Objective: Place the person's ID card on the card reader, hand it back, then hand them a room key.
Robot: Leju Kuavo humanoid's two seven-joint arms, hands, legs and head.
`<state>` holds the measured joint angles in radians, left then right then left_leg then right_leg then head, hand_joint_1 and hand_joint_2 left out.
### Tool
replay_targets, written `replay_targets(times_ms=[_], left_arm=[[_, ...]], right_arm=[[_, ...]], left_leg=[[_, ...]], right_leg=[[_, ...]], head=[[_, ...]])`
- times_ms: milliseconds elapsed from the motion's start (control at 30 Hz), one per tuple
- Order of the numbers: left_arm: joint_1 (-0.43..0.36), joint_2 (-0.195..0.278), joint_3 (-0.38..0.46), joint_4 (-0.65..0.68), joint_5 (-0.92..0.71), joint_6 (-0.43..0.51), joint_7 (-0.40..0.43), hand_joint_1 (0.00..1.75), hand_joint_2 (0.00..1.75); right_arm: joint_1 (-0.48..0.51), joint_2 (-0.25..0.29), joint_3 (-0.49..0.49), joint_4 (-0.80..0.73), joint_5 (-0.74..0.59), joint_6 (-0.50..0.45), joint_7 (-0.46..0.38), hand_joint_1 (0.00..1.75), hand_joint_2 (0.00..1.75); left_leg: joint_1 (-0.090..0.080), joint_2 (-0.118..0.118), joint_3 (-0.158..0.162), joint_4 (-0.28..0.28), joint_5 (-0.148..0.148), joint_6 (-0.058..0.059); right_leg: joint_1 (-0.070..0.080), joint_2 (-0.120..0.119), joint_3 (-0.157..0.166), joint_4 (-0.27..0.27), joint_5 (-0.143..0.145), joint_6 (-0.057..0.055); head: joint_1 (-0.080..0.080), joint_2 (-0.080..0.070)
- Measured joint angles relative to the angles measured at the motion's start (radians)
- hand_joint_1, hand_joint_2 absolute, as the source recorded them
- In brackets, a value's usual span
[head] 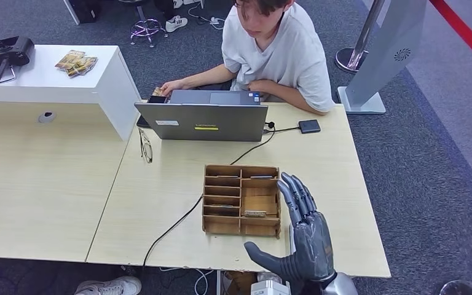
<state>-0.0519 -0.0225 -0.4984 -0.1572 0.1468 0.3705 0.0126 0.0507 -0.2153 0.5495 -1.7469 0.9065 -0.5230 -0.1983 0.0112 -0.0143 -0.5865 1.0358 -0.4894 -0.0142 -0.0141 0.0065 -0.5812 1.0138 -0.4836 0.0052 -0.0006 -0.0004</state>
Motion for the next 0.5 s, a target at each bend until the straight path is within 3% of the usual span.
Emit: replay_targets(times_ms=[500], left_arm=[[-0.003, -0.018, -0.045, 0.000, -0.083, -0.032, 0.053, 0.00, 0.00]], right_arm=[[-0.088, -0.004, 0.025, 0.088, 0.093, 0.010, 0.088, 0.00, 1.75]], left_leg=[[0.000, 0.000, 0.000, 0.000, 0.000, 0.000]], right_leg=[[0.000, 0.000, 0.000, 0.000, 0.000, 0.000]], head=[[0.000, 0.000]])
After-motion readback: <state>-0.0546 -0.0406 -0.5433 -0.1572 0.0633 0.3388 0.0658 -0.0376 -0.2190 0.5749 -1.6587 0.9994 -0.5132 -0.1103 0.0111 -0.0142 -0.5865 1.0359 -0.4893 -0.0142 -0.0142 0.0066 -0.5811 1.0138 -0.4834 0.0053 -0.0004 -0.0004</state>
